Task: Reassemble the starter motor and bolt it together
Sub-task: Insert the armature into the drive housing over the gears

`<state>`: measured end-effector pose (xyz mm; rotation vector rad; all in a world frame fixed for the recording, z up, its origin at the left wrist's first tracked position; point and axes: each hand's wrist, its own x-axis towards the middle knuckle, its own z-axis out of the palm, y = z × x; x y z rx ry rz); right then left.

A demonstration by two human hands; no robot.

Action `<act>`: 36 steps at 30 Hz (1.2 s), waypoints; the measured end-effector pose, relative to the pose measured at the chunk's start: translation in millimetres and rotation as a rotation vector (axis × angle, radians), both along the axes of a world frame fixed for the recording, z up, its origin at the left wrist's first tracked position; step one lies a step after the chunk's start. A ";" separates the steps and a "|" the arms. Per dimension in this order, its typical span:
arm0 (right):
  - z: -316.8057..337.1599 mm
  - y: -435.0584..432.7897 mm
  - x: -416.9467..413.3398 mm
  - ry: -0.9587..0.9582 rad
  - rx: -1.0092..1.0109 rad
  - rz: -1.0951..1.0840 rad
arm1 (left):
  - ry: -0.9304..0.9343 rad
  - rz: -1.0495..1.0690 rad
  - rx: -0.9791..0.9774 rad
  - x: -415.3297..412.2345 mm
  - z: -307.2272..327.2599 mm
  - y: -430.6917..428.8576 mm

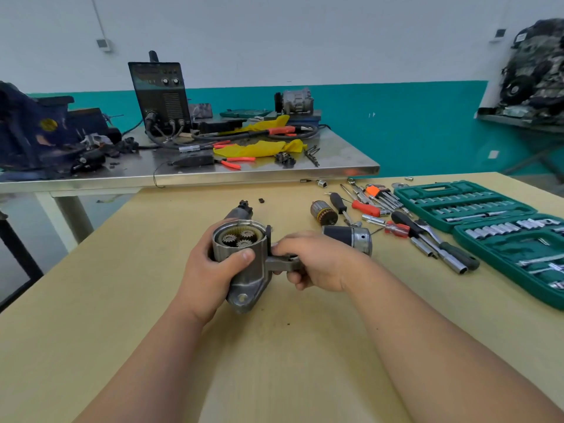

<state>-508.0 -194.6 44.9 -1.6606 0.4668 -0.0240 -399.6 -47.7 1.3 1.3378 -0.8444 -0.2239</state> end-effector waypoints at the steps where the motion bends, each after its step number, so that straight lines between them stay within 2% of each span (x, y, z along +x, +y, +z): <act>1: 0.6 -0.8 -1.4 -0.008 0.002 0.003 | -0.001 0.007 0.002 -1.5 -0.2 -0.8; 4: 3.0 -2.1 -5.6 0.006 -0.040 -0.015 | -0.005 0.015 0.003 -6.9 -0.2 -3.2; 7: 6.6 -17.0 -19.8 -0.028 -0.183 -0.075 | 0.019 0.024 -0.022 -14.4 -2.9 -8.7; 10: 14.0 -54.8 -42.6 -0.309 -0.407 -0.482 | 0.046 0.025 -0.032 -20.6 -3.7 -13.8; 11: 14.5 -69.1 -49.9 -0.364 -0.484 -0.603 | 0.040 0.023 -0.027 -21.8 -3.6 -14.5; 12: 11.4 -81.1 -55.8 -0.349 -0.552 -0.629 | 0.035 0.020 -0.023 -22.7 -3.4 -14.7; 15: -14.5 -96.9 -62.4 -0.058 -0.621 -0.337 | 0.019 0.012 -0.017 -23.8 -1.8 -14.9; 17: -31.2 -97.8 -60.6 0.022 -0.647 -0.245 | 0.014 0.008 -0.011 -25.3 -0.5 -14.6; 22: -38.4 -104.1 -50.9 -0.101 -0.577 -0.259 | -0.001 -0.017 0.014 -26.9 1.8 -12.2; 26: -22.2 -112.5 -42.5 0.054 -0.790 -0.110 | -0.039 -0.037 0.044 -28.1 1.5 -12.8; 29: -19.8 -111.7 -36.9 0.094 -0.894 -0.075 | -0.029 -0.033 0.049 -26.5 0.7 -13.7; 33: -30.6 -109.8 -36.9 -0.041 -0.911 -0.081 | -0.030 -0.046 0.060 -25.3 0.5 -14.7; 36: -38.9 -108.3 -37.3 -0.147 -0.830 -0.192 | -0.057 -0.054 0.082 -28.0 1.5 -14.9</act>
